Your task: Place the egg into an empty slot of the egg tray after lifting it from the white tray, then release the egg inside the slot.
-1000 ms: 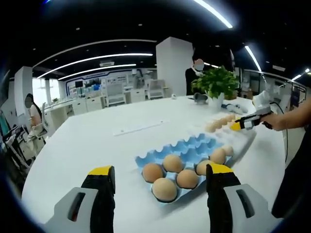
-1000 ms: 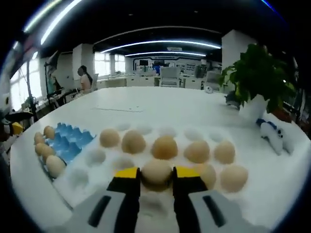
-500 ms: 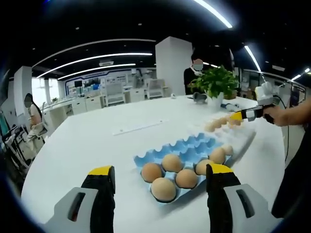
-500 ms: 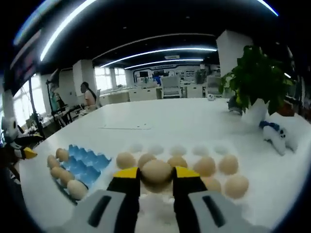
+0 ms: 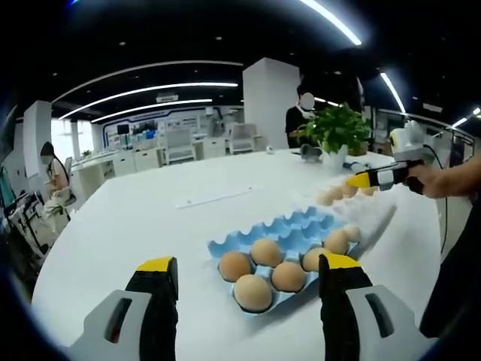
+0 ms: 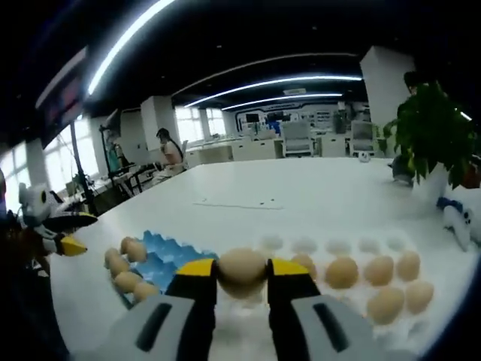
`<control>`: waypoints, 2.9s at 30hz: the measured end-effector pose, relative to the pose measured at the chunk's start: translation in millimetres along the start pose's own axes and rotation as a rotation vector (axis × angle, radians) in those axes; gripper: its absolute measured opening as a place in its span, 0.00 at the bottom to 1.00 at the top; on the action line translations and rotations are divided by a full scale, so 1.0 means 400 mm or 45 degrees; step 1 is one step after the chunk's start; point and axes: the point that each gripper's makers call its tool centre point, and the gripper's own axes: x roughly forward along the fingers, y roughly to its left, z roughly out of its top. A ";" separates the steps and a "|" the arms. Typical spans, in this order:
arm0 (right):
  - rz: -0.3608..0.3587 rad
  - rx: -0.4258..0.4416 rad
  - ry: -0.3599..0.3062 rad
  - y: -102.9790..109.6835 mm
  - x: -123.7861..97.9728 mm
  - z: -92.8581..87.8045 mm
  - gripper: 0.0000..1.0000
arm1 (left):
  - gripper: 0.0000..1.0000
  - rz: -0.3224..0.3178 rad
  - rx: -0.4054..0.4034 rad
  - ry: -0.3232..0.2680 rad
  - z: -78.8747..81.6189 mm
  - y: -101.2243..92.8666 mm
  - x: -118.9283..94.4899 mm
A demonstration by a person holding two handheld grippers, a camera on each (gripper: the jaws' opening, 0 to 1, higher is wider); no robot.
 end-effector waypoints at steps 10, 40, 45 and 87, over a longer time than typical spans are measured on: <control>0.139 -0.040 -0.002 0.110 0.061 0.008 0.25 | 0.78 0.007 -0.004 0.000 -0.002 0.003 -0.004; 0.385 -0.160 0.101 0.297 0.184 -0.044 0.25 | 0.78 0.016 -0.008 0.002 -0.001 0.020 -0.011; 0.409 -0.175 0.114 0.316 0.196 -0.047 0.25 | 0.78 0.015 -0.009 -0.001 -0.001 0.023 -0.010; 0.462 -0.164 0.189 0.343 0.224 -0.106 0.26 | 0.77 0.026 -0.013 0.008 -0.010 0.027 -0.011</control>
